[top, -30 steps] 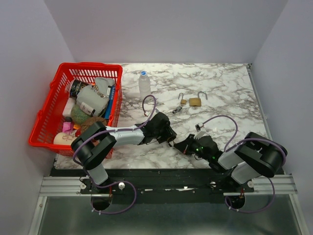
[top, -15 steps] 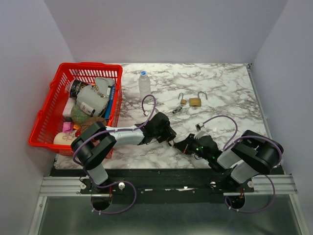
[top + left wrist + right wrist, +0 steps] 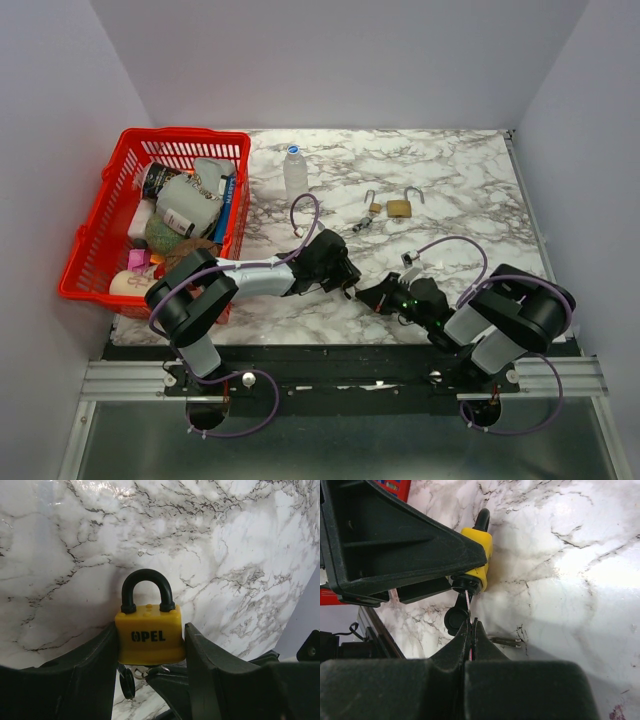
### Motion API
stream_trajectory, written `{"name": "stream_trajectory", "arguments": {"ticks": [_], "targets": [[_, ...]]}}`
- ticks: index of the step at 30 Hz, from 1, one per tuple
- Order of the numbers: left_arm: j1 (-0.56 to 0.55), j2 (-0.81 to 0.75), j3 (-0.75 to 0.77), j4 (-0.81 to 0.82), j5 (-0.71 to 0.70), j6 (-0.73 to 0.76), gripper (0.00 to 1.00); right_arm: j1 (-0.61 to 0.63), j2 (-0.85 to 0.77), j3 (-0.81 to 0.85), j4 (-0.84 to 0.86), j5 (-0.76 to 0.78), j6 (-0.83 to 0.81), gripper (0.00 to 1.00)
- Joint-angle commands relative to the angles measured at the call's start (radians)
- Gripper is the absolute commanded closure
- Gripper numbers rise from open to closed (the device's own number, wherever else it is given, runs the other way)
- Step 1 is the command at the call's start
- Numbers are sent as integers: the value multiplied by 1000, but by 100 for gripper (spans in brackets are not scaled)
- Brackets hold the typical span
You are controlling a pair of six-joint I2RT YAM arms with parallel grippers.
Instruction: Unlock with the key
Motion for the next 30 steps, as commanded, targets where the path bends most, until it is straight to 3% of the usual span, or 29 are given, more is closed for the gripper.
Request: {"name": "stream_trajectory", "arguments": {"ticks": [1,30], "targets": [[-5,-24,-7,22,0,-9,100,-15,20,16,33,55,-7,99],[-63,5,-15,47,-27,32,100,-63,57,122,-48,49,-35,99]]}}
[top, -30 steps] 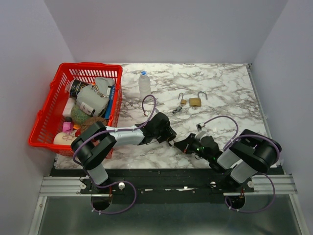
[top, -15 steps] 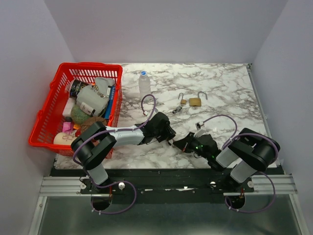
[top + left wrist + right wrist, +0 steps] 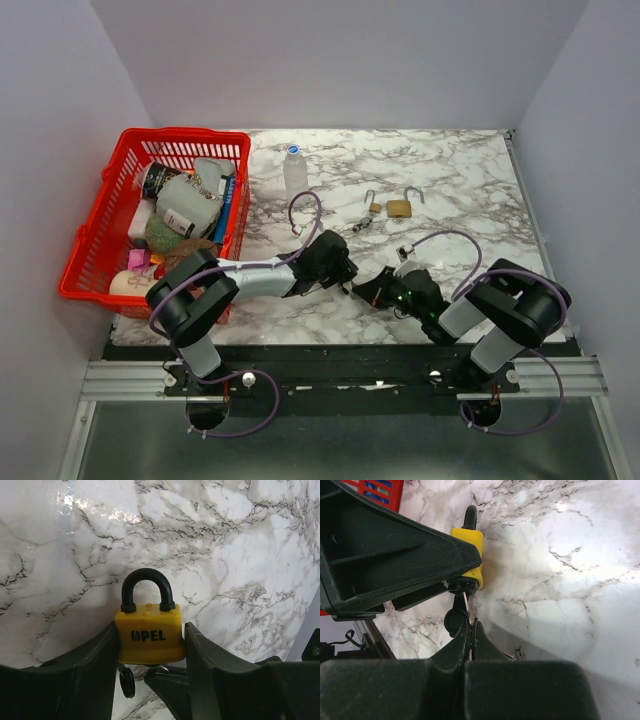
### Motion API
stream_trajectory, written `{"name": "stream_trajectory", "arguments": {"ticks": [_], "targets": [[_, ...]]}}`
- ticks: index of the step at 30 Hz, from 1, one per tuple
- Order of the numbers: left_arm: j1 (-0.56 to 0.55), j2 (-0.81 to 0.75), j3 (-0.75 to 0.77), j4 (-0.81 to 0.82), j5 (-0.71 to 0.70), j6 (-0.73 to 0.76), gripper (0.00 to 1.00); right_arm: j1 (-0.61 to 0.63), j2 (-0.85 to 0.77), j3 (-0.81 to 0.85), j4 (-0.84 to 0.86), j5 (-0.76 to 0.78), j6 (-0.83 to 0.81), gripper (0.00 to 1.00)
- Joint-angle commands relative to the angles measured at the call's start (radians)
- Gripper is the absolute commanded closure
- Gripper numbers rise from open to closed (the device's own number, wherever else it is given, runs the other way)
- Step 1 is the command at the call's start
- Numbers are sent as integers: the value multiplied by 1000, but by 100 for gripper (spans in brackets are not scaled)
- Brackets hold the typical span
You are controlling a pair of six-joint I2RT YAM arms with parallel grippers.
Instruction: Unlock with the key
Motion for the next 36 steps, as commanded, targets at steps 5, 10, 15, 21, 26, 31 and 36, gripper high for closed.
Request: {"name": "stream_trajectory", "arguments": {"ticks": [5,10,15,21,26,31,36], "targets": [[-69,11,-6,17,42,30,100,-38,39,69,16,74,-35,99],[-83,26,-3,8,37,34,100,-38,43,80,36,92,-58,99],[-92,37,-4,-3,23,40,100,-41,56,94,44,89,-71,99],[-106,54,-3,-17,12,47,100,-40,42,74,104,88,-84,99],[-115,63,-3,-17,12,48,100,-40,16,74,102,91,-90,99],[-127,67,-4,-18,11,48,100,-41,6,85,96,98,-97,99],[-135,64,-7,-24,3,53,100,-43,-1,95,71,115,-120,99]]}}
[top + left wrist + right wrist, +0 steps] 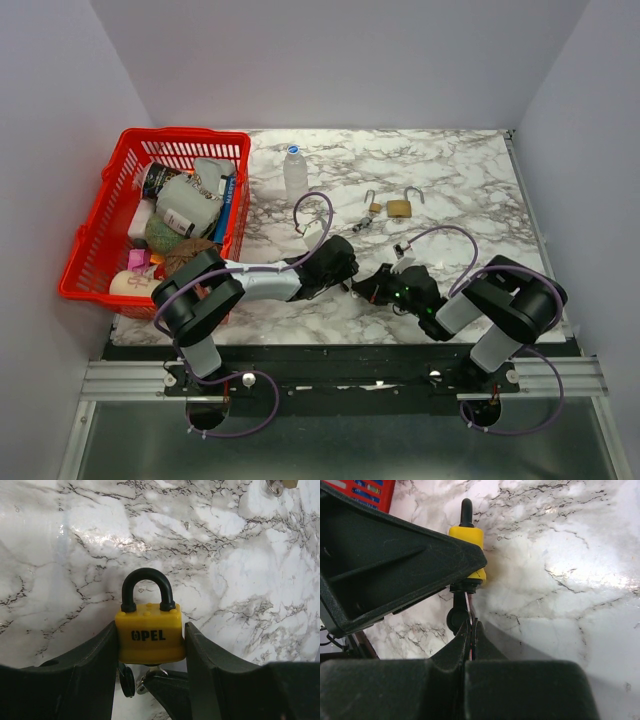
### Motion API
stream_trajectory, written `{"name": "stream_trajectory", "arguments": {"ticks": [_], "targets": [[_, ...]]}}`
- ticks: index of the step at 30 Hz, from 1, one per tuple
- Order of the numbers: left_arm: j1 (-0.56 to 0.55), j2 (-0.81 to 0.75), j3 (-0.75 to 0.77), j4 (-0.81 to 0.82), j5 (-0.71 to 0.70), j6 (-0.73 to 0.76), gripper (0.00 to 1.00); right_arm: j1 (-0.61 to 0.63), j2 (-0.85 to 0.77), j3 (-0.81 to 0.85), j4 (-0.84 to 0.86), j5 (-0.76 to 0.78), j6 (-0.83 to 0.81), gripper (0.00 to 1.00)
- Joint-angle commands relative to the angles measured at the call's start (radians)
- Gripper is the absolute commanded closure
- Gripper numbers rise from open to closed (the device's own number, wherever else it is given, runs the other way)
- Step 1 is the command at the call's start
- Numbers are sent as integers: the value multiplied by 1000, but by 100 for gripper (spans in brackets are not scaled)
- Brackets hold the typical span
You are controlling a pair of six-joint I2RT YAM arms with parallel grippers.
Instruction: Unlock with the key
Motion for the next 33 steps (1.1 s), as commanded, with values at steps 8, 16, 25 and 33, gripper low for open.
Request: {"name": "stream_trajectory", "arguments": {"ticks": [8,16,25,33], "targets": [[-97,27,-12,-109,119,9,100,-36,-79,50,39,152,-47,99],[-103,16,-20,-92,122,-6,100,-36,-13,84,86,126,-44,99],[-112,22,-30,-90,130,-6,100,-36,-27,68,107,167,-55,99],[-137,22,-41,-87,124,-21,100,-36,-30,88,119,199,-56,99]]}}
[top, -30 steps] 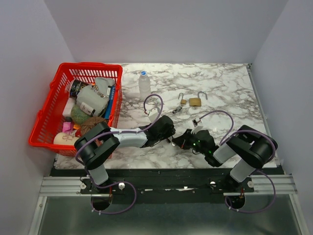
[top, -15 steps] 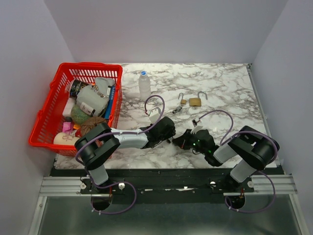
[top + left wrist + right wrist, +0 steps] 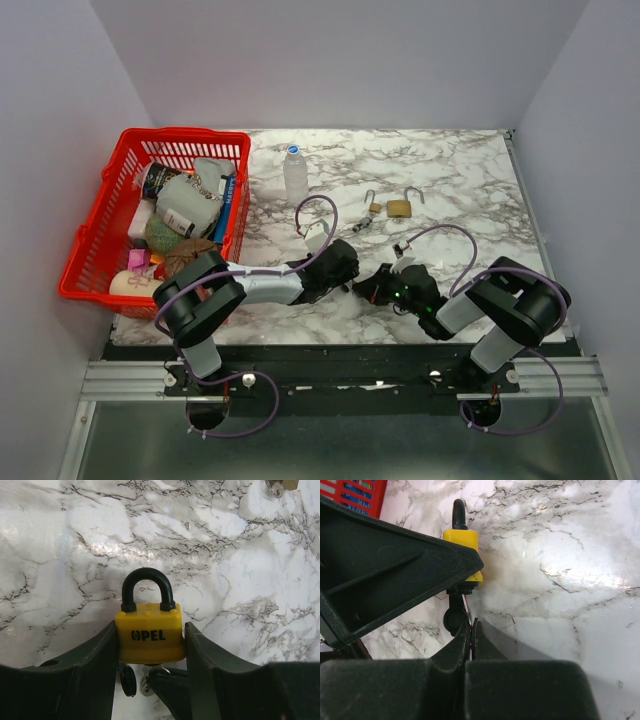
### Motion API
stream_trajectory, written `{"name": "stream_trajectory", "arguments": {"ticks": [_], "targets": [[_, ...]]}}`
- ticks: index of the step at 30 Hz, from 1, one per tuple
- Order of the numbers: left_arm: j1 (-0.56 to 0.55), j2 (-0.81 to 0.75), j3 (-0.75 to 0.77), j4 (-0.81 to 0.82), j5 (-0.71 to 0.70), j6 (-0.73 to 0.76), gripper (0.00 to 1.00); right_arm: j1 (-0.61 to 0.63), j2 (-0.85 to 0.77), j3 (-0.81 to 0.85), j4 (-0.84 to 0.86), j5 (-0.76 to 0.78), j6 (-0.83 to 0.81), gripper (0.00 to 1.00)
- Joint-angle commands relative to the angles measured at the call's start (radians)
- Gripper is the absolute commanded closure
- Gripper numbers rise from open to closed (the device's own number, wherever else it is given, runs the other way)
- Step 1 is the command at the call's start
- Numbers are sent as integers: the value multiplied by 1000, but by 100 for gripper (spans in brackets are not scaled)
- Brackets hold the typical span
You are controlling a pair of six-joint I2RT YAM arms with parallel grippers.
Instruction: Unlock with the key
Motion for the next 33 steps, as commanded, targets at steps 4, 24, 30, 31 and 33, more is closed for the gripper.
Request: {"name": "stream_trajectory", "arguments": {"ticks": [4,24,30,31,33], "targets": [[-112,18,-35,-91,197,-34,100,-34,20,82,224,185,-15,99],[20,12,-9,-147,555,-58,100,-8,-230,-18,-59,154,13,99],[77,9,-18,-191,617,-60,100,15,-288,-26,-194,183,45,99],[83,7,-21,-205,615,-63,100,15,-293,-26,-210,183,59,99],[94,6,-23,-212,603,-69,100,25,-305,-29,-245,194,74,99]]}}
